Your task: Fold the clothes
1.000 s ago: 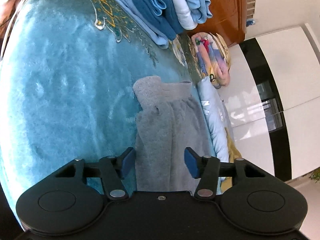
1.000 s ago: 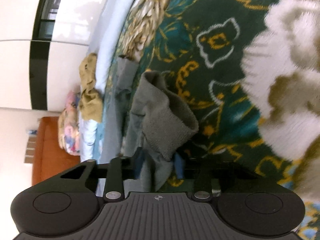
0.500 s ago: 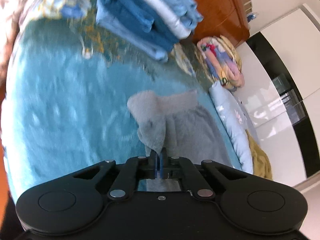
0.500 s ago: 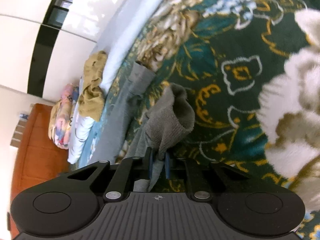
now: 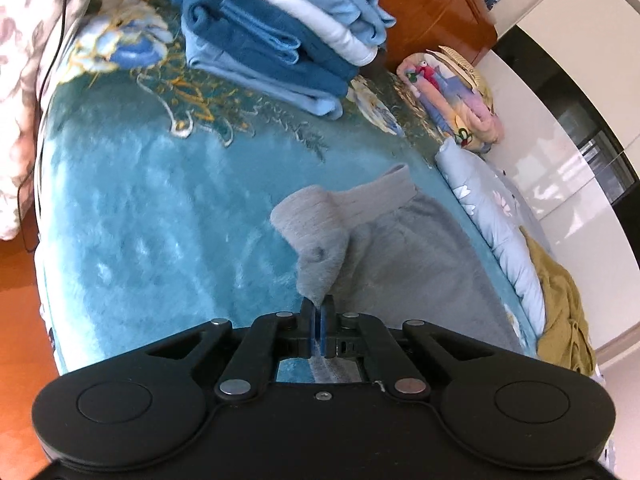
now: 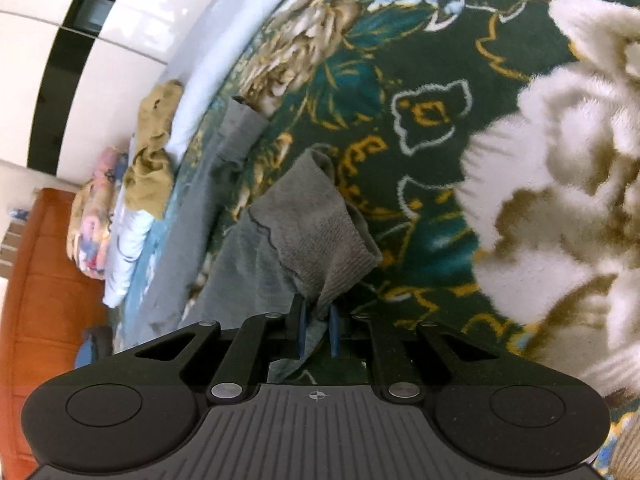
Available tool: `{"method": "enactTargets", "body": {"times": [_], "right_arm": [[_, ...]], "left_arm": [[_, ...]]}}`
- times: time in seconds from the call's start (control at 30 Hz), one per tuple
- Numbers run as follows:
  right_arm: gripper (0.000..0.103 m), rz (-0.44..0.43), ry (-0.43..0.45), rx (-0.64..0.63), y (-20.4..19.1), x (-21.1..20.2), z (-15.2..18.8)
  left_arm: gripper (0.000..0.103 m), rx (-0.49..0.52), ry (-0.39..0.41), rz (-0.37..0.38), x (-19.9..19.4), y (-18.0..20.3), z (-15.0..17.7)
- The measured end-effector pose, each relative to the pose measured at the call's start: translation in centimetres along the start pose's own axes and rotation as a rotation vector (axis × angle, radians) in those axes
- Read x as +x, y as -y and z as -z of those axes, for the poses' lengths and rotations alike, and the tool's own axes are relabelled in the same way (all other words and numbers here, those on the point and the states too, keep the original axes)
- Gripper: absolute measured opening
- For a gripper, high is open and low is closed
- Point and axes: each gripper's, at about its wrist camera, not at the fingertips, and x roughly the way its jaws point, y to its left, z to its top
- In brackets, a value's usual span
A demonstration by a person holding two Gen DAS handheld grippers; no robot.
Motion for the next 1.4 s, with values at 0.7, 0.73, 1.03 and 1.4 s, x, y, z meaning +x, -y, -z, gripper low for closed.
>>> {"method": "enactTargets", "body": {"times": [0.7,0.73,1.03,1.4], "right_arm": [[0.027,-0.079,-0.047,-0.008,-0.3,0.7,-0.1],[0.027,-0.08,-0.049,-0.012,-0.4,0.8,-0.1],[0.009,-0.117,-0.044,-0.073,-2.4,0.3,-1.3],[0.009,-0.229,0.029,-0.125,-8.4,0.6,-7.1]], "left_arm": [[0.016,-0.073,-0.048,0.086,2.8,-0.8,-1.5],[0.012,-0.06,-0.061,0.078,2.9,-0.6,-1.5],[0.001,0.167,-0.148,0.009,2.3,2.9,-3.4],[0.0,0.046,-0.15,0.046,2.4,8.7,-9.0]]}}
